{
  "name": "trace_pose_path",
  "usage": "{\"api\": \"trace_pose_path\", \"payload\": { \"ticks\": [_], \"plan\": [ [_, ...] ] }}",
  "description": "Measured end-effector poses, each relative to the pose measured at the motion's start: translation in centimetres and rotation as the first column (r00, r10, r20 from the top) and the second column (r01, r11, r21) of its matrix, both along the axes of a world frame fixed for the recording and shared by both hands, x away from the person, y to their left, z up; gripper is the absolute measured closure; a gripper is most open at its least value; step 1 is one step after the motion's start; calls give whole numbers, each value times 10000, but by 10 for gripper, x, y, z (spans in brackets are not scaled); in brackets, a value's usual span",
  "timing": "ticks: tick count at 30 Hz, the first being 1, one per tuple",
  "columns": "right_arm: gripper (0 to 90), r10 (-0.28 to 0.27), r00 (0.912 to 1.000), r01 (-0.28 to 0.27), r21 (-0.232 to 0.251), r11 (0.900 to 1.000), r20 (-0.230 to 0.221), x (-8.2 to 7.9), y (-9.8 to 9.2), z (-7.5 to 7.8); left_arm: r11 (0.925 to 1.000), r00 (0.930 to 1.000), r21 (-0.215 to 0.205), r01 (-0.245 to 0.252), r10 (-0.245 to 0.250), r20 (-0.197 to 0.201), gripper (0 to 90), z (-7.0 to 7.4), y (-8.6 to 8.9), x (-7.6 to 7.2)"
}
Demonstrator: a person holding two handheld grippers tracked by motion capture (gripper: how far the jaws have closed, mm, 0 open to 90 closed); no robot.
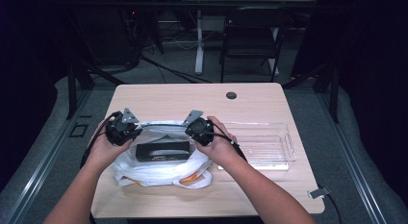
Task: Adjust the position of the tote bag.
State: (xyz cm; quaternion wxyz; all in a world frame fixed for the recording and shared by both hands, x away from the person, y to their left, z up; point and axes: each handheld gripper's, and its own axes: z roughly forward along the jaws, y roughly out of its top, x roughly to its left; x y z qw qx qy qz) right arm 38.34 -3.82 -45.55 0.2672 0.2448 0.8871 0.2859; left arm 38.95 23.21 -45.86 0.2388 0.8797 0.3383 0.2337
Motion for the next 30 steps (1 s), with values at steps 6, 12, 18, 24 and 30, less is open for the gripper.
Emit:
{"api": "trace_pose_path", "payload": {
  "ticks": [6, 12, 18, 24, 30],
  "plan": [
    [828, -36, 9999, 36, -58, 10000, -125, 3, 0, -2, 10000, 10000, 53, 22, -22, 11, 805, -2, 0, 3],
    [828, 8, 10000, -10, -306, 9995, -79, 7, 4, -2, 9999, 10000, 162, 32, -33, 68, 806, -4, -1, 6],
    [827, -147, 9998, 139, -517, 9986, -153, 15, 6, -5, 9995, 10000, 305, 24, -21, -85, 807, -7, -2, 11],
    [826, -260, 9993, 242, -656, 9975, -261, 22, 8, -8, 9992, 9999, 385, -73, 77, -120, 806, -11, -4, 15],
    [826, -334, 9988, 302, -846, 9960, -360, 27, 9, -11, 9984, 9994, 542, -173, 188, -280, 805, -13, -6, 20]
  ]
}}
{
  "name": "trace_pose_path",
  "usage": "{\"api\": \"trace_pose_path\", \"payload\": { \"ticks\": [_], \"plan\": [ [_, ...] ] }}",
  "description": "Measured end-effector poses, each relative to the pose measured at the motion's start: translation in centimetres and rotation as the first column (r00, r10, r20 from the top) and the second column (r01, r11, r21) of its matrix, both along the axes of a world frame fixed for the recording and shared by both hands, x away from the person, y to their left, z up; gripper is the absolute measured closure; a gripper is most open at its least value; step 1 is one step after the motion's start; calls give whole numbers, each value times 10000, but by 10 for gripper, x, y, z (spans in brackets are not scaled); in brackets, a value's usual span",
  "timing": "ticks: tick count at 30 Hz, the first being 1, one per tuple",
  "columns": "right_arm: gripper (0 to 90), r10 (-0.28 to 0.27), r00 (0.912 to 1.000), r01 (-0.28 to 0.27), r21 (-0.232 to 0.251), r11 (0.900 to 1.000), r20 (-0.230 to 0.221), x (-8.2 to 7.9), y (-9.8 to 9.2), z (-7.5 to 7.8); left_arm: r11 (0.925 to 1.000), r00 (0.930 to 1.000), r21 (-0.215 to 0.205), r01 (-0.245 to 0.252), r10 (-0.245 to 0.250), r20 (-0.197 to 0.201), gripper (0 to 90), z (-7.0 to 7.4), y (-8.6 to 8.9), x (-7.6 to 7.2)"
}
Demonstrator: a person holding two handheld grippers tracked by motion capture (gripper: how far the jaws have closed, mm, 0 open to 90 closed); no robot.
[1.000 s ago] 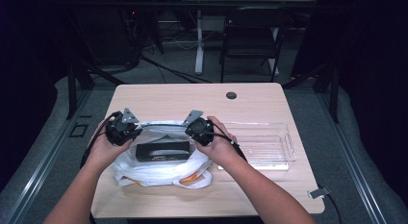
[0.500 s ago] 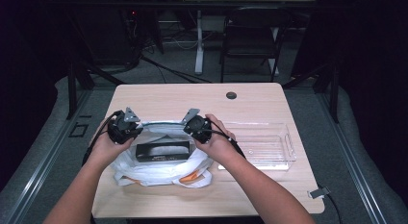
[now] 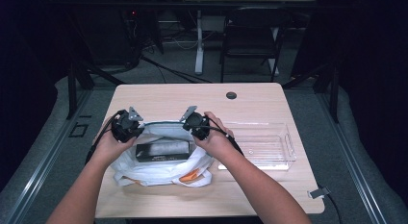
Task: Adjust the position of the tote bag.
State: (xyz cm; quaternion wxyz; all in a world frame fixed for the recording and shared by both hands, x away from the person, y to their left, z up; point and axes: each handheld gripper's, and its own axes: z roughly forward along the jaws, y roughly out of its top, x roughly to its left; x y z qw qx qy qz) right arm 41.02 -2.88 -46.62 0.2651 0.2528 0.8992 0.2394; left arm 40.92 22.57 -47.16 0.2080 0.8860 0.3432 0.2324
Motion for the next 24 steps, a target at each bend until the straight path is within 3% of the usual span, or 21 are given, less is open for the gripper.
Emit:
{"api": "trace_pose_path", "payload": {
  "ticks": [9, 24],
  "plan": [
    [826, -263, 9994, 262, -58, 9996, -233, 8, 0, -4, 9995, 9998, 267, -167, 169, -99, 805, -2, -6, 7],
    [825, -605, 9980, 601, -292, 9978, -158, 17, 6, -15, 9988, 9983, 218, -448, 456, -374, 804, -14, -8, 17]
  ]
}}
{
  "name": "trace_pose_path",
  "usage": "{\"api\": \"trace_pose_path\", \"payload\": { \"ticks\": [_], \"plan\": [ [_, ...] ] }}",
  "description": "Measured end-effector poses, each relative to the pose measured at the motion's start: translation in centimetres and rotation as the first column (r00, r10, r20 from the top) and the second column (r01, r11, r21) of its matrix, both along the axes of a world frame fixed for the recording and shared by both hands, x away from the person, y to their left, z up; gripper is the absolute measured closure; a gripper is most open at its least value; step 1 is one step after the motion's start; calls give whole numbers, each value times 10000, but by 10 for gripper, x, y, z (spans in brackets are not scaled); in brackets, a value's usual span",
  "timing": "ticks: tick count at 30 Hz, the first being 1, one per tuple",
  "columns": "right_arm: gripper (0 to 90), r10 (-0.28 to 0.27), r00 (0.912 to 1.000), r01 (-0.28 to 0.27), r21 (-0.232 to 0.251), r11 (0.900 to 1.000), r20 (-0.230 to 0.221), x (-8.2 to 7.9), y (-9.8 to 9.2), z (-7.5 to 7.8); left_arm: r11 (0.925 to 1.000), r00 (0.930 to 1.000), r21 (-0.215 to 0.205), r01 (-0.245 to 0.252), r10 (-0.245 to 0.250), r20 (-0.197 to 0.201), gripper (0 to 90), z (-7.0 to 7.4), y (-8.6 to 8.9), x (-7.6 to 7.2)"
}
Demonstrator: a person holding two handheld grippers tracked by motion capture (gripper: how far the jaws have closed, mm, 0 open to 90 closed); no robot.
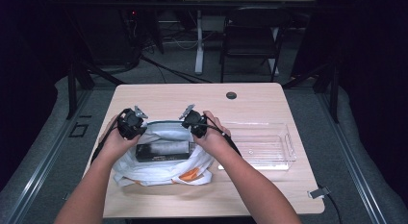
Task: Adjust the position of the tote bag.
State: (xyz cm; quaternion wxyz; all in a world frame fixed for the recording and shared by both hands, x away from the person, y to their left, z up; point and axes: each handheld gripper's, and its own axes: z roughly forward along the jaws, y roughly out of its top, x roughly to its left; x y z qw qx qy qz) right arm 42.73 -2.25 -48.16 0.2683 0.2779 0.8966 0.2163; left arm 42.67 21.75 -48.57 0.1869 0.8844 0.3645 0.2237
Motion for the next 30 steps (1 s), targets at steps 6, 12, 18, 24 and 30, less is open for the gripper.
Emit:
{"api": "trace_pose_path", "payload": {
  "ticks": [6, 12, 18, 24, 30],
  "plan": [
    [824, -120, 9999, 121, 55, 9999, -60, 3, 1, -3, 9999, 10000, -62, -86, 85, -18, 803, -4, 0, 4],
    [824, -274, 9992, 284, 341, 9990, -287, 6, -1, -6, 10000, 9999, -57, -67, 66, -148, 802, -5, 0, 6],
    [824, -422, 9984, 440, 477, 9979, -386, 9, -1, -11, 9999, 9998, -74, -112, 111, -177, 802, -8, 0, 8],
    [823, -480, 9980, 493, 332, 9982, -406, 10, 1, -15, 9992, 9991, -243, -327, 320, -284, 802, -15, 0, 12],
    [823, -551, 9962, 568, 243, 9981, -671, 13, 1, -20, 9990, 9984, -210, -400, 391, -413, 801, -21, -1, 15]
  ]
}}
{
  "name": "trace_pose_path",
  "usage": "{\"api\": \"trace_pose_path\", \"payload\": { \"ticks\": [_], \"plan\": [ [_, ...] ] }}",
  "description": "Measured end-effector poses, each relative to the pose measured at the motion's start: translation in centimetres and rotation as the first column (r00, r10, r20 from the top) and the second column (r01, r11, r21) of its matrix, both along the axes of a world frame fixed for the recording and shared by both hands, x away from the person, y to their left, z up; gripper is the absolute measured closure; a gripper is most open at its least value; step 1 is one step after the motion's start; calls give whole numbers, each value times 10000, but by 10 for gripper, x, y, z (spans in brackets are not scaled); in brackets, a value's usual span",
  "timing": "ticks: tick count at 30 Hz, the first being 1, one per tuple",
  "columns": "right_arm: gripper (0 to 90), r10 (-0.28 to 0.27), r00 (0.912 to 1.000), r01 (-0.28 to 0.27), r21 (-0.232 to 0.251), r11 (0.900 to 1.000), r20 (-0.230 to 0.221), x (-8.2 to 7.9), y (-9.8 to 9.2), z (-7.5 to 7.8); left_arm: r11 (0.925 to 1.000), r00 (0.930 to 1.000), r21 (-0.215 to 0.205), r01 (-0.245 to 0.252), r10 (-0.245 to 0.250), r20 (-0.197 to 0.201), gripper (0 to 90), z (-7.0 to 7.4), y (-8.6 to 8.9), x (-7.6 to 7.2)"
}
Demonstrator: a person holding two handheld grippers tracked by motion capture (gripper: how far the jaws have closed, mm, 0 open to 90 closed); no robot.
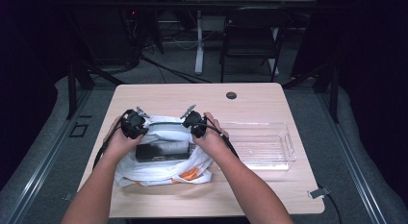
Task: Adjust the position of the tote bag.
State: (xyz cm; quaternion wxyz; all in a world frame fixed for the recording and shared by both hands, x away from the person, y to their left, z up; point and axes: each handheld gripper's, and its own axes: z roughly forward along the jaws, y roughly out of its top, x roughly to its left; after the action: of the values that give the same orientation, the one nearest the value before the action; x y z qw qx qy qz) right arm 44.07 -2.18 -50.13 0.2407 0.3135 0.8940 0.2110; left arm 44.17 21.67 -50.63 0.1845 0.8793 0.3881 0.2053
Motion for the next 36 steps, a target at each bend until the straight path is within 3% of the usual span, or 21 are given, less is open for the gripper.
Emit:
{"api": "trace_pose_path", "payload": {
  "ticks": [23, 26, 31, 36],
  "plan": [
    [822, -279, 9982, 282, 44, 9996, -536, 5, 3, -12, 9996, 9990, 247, -112, 123, -436, 790, -12, -4, 7],
    [822, -278, 9979, 281, 56, 9996, -585, 6, 3, -12, 9991, 9987, 361, -238, 254, -447, 756, -9, -3, 6],
    [821, -311, 9972, 320, 123, 9994, -678, 6, 2, -11, 9991, 9982, 159, -388, 395, -450, 650, -2, 5, 1],
    [821, -350, 9975, 361, 161, 9992, -615, 6, 3, -13, 9994, 9994, -52, -341, 341, -15, 539, 10, 15, -7]
  ]
}}
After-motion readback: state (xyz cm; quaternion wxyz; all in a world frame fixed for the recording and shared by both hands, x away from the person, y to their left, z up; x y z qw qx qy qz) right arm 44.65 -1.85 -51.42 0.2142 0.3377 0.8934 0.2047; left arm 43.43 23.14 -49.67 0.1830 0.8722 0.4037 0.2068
